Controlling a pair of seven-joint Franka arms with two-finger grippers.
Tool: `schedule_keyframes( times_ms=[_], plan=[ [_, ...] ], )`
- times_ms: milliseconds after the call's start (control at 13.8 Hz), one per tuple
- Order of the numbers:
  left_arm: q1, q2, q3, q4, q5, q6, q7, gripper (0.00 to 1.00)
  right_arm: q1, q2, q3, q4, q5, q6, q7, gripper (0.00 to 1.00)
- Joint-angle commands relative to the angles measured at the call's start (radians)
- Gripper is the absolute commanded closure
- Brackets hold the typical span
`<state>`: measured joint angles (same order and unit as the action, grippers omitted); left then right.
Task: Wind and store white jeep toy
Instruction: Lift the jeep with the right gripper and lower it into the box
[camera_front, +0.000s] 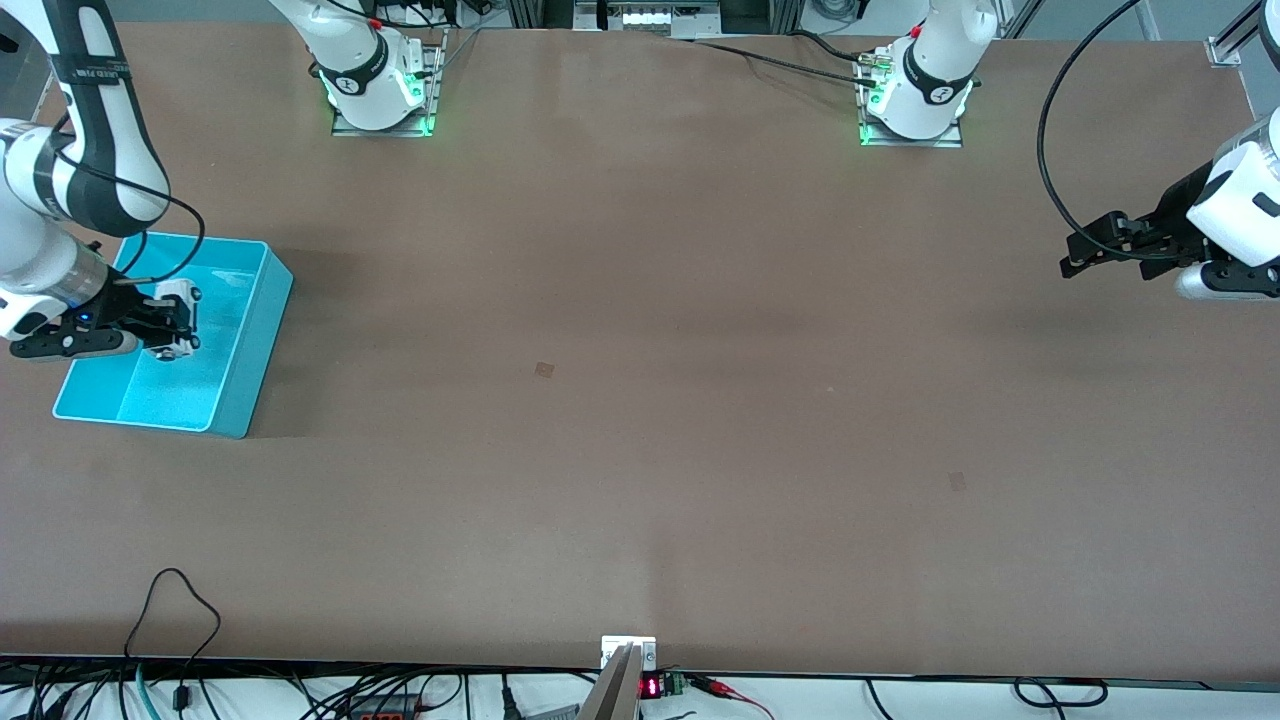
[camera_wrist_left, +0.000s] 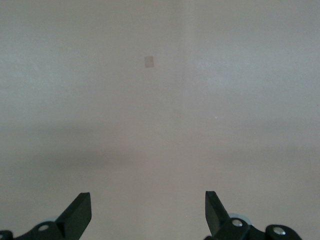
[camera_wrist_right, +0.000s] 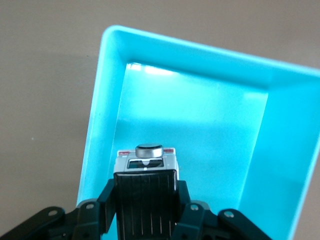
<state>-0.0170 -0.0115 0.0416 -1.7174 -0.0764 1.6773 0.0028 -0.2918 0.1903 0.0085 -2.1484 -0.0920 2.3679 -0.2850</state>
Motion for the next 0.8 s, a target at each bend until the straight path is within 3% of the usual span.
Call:
schedule_keyframes(
  times_ms=[0, 726],
  plan=[
    [0.006, -0.005, 0.003, -0.001, 0.027, 0.01, -0.014, 0.0, -0.001, 0.024, 0.004, -0.007, 0.008, -0.01, 0.087, 0.99],
    [0.011, -0.013, -0.009, 0.005, 0.027, 0.008, -0.017, 0.0, -0.04, 0.159, -0.025, -0.008, 0.006, 0.074, 0.099, 0.97]
  ],
)
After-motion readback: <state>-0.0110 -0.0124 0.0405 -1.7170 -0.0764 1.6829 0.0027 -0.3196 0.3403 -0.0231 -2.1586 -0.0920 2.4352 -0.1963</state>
